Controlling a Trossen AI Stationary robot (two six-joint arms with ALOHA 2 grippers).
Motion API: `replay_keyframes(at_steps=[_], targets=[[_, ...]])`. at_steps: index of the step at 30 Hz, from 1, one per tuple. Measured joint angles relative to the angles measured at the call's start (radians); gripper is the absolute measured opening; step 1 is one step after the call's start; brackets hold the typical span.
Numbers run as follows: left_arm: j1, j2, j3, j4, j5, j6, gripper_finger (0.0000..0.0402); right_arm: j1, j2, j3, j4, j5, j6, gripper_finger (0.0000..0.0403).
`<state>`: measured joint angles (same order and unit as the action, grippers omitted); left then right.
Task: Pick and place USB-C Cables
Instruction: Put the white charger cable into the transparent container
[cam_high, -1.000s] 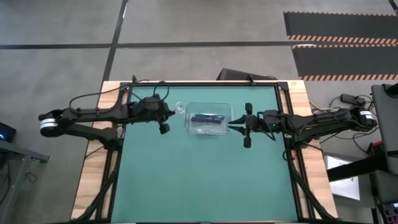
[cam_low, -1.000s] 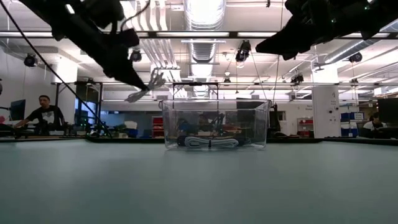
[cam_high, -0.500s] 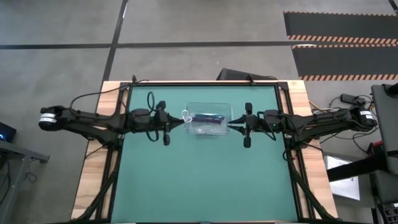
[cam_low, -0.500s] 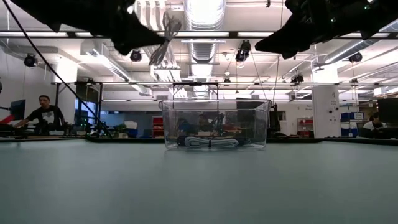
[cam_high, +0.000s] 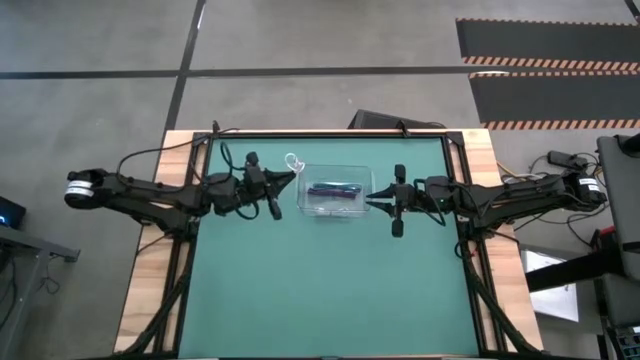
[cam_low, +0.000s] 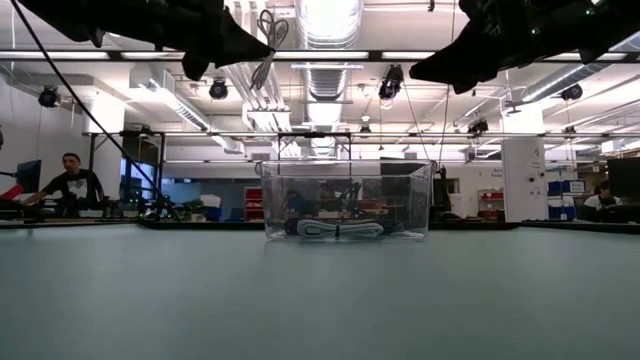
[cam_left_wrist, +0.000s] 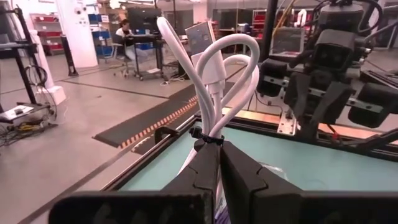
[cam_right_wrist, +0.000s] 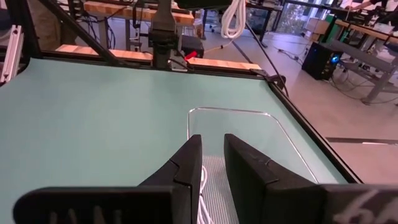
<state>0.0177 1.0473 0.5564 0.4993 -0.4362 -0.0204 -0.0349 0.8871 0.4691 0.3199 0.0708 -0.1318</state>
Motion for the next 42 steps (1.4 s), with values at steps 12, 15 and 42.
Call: replay_keyframes(at_steps=[12, 15, 42], targets=[[0.149, 0.0, 0.039, 0.176, -0.103, 0.055, 0.0, 0.0, 0.0, 0.0, 0.01, 0.0, 0.0, 0.0059], [0.189, 0.0, 0.038, 0.173, -0.099, 0.052, 0.0, 0.0, 0.0, 0.0, 0.01, 0.0, 0.0, 0.0059], [-0.118, 0.332, 0.005, 0.573, 0.131, 0.082, 0.0, 0.024, 0.185, -0.072, 0.505, -0.102, -0.024, 0.0059]])
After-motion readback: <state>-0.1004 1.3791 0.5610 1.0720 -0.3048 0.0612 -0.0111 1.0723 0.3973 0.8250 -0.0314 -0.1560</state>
